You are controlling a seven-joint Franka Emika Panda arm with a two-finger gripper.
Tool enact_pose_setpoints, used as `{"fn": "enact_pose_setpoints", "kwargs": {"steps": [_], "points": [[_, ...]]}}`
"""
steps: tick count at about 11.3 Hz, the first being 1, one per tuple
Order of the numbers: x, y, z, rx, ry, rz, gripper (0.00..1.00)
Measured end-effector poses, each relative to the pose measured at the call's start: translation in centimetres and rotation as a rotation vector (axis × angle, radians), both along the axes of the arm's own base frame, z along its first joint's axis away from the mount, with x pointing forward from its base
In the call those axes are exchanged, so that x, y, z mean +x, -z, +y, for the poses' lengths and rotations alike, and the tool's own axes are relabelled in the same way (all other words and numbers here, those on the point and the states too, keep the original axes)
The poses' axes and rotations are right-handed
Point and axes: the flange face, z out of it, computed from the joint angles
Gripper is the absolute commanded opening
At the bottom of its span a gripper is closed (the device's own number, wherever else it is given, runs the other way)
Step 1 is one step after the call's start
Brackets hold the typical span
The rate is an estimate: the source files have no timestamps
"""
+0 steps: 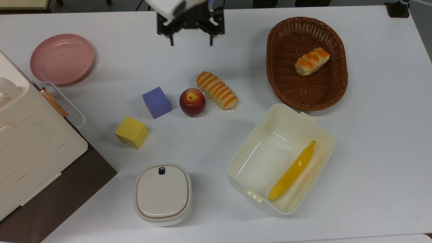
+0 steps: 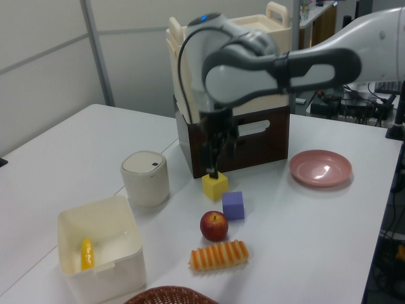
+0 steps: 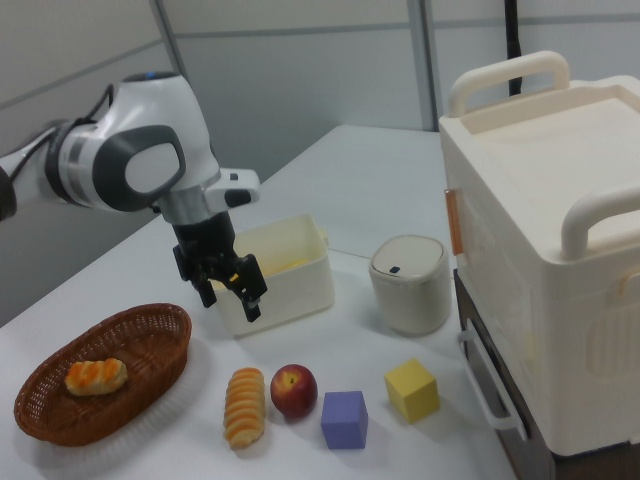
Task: Put the bread in the basket
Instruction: 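Move the gripper over the striped orange bread roll and lower it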
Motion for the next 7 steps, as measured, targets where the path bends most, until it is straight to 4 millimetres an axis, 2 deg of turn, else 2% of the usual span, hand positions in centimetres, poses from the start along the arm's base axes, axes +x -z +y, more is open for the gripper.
{"fn": "enact_pose_setpoints", "kwargs": {"steps": [3,5,7], "points": [[0.9,3.5,3.8,-0.008,-0.06,0.044,1.0],[1.0,4.8,5.5,-0.007,-0.148,0.066,1.0],[0.8,6.4,6.3,0.0,-0.286,0.104,1.0]]}}
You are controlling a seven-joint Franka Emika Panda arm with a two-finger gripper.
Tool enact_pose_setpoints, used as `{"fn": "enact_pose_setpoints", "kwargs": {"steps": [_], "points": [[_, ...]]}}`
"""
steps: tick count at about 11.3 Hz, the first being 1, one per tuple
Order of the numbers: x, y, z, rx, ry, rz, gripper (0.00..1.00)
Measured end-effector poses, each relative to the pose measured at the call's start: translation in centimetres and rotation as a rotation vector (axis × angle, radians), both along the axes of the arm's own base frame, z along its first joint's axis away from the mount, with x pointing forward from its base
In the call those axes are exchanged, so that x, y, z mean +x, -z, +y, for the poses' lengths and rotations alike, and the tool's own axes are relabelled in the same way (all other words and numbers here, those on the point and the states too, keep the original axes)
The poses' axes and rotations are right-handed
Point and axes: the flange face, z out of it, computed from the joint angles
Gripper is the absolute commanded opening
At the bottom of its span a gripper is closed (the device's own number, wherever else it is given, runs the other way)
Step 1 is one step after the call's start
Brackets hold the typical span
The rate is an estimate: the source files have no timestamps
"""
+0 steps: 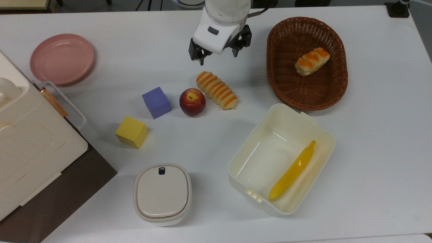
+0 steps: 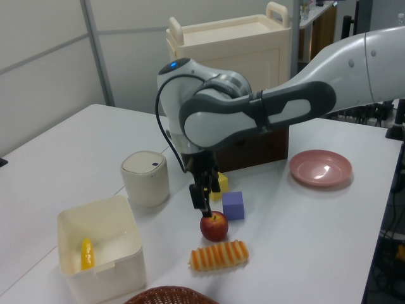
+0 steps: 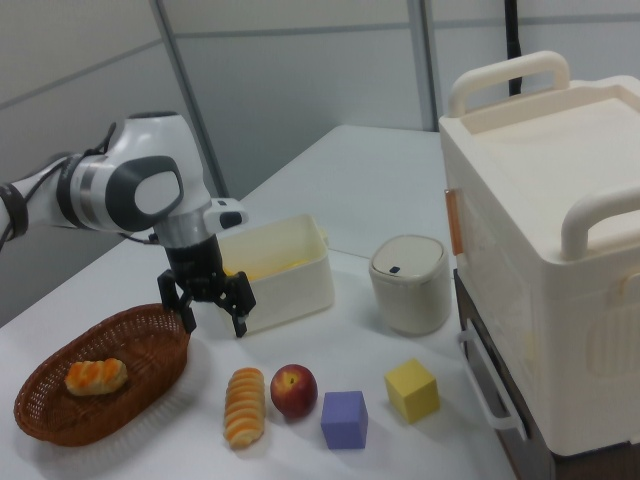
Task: Put the bread in the basket
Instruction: 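Move the gripper over the striped orange bread roll and lower it, then close the gripper on the striped bread roll and lift it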
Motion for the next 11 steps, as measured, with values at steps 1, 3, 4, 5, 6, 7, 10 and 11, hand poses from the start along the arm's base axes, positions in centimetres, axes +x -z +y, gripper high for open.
{"fn": "enact_pose_setpoints", "kwargs": {"steps": [1,3,4,5,6,7,10,11], "points": [[-0.1,0.9,-0.1,0.008,-0.08,0.025,1.0],[-0.4,3.1,-0.1,0.021,-0.182,0.045,1.0],[-0.4,4.6,-0.1,0.026,-0.199,0.025,1.0],[-0.6,6.2,0.2,0.028,-0.209,0.014,1.0],[-0.9,7.8,0.6,0.029,-0.218,0.014,1.0],[-1.2,9.3,1.0,0.029,-0.227,0.018,1.0],[-0.7,12.9,1.3,0.028,-0.234,0.014,1.0],[-0.5,14.0,1.4,0.028,-0.235,0.012,1.0]]}}
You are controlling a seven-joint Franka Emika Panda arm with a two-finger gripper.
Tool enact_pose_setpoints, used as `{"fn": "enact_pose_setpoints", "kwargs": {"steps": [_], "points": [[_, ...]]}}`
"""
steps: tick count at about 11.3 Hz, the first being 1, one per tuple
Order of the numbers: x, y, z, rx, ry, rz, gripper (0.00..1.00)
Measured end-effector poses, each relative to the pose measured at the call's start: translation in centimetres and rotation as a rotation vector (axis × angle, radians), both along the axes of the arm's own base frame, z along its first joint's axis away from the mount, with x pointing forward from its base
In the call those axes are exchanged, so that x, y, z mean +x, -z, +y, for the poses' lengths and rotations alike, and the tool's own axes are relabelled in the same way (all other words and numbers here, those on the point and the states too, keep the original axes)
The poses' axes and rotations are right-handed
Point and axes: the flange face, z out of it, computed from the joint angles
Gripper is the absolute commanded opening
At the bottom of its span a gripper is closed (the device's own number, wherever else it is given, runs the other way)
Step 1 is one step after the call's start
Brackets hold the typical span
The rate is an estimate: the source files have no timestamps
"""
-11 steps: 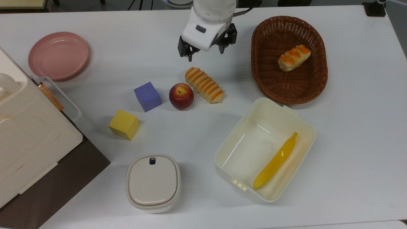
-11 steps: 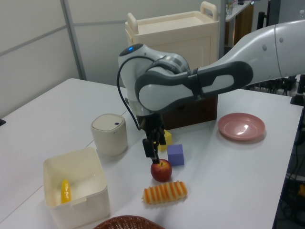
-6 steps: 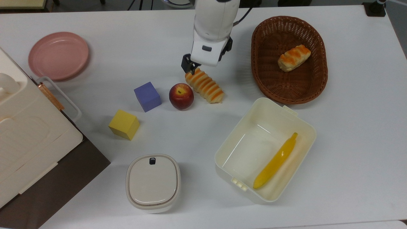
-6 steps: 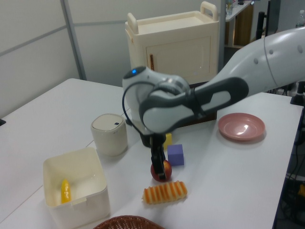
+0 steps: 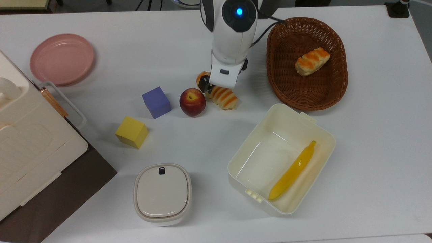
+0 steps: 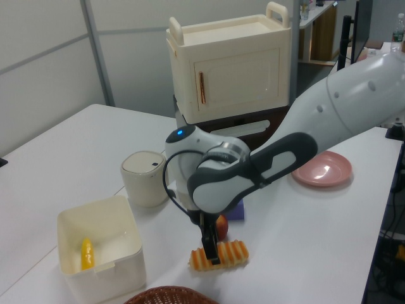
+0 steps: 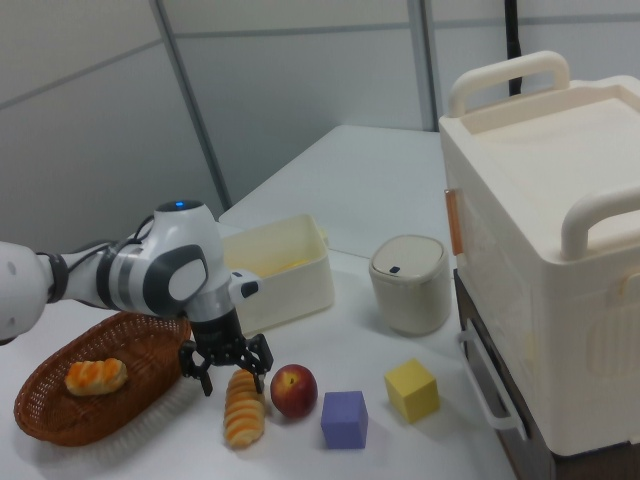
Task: Put the bread in the basket
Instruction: 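Close the gripper on the striped bread roll and lift it, then carry the held bread roll to the wicker basket and release it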
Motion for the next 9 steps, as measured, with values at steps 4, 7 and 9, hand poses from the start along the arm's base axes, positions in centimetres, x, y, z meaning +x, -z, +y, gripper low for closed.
{"fn": "enact_pose_setpoints", "kwargs": {"steps": [4,7,9], "points": [[0.5,2.7,0.1,-0.001,-0.002,0.0,0.8],[0.8,3.4,0.2,0.001,-0.003,-0.011,0.49],[1.0,3.1,0.2,0.002,-0.003,-0.019,0.5]]}}
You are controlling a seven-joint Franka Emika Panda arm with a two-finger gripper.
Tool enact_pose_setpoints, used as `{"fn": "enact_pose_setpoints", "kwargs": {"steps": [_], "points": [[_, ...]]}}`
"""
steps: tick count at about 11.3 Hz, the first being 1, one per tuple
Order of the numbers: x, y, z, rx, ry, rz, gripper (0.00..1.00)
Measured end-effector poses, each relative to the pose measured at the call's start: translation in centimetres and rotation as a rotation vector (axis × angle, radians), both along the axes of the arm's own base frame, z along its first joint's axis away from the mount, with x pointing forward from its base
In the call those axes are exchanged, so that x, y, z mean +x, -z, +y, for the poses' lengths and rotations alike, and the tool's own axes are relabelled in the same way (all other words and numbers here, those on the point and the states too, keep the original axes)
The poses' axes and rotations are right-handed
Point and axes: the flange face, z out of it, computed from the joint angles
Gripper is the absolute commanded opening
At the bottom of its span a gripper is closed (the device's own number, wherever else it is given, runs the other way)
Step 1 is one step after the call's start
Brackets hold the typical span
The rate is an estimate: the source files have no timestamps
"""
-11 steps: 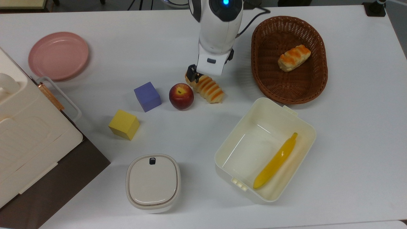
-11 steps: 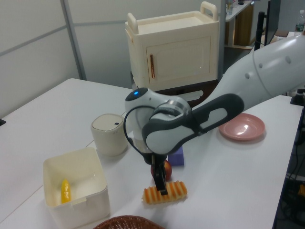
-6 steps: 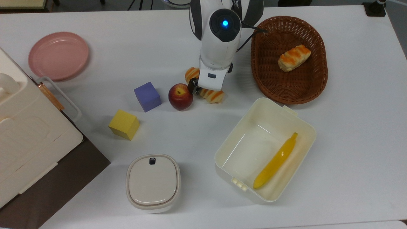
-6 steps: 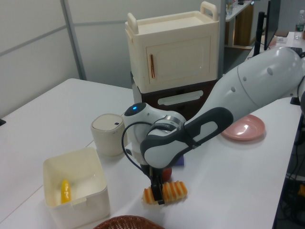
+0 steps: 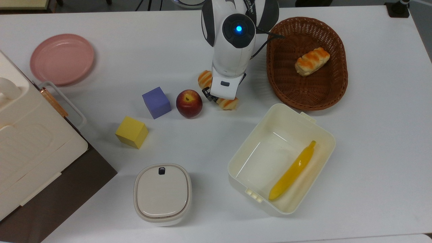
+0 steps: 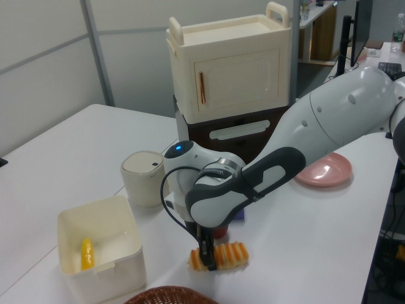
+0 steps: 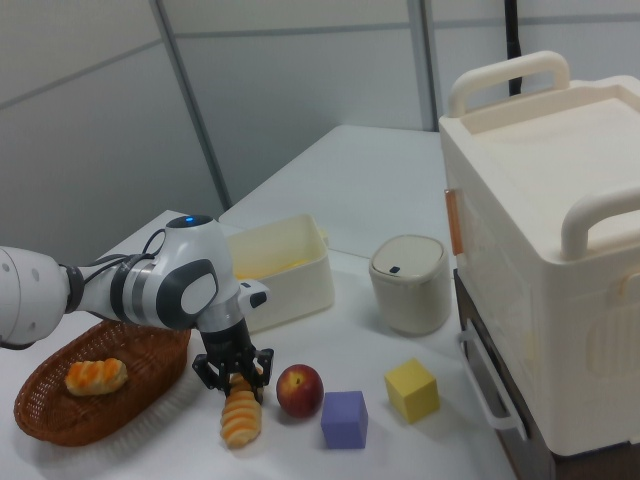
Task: Put the bread in the basket
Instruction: 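Carry the held bread roll to the wicker basket and release it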
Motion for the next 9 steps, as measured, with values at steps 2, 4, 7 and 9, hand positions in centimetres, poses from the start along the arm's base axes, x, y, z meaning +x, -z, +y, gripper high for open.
{"fn": "enact_pose_setpoints", "kwargs": {"steps": [2,4,7,9], "points": [[0.2,-1.4,-0.2,0.002,0.004,-0.01,0.51],[0.3,-5.5,-0.2,-0.004,0.01,0.014,0.51],[-0.4,-10.5,4.9,0.015,0.041,-0.026,0.53],[-2.7,-10.8,11.5,0.031,0.026,-0.03,0.53]]}}
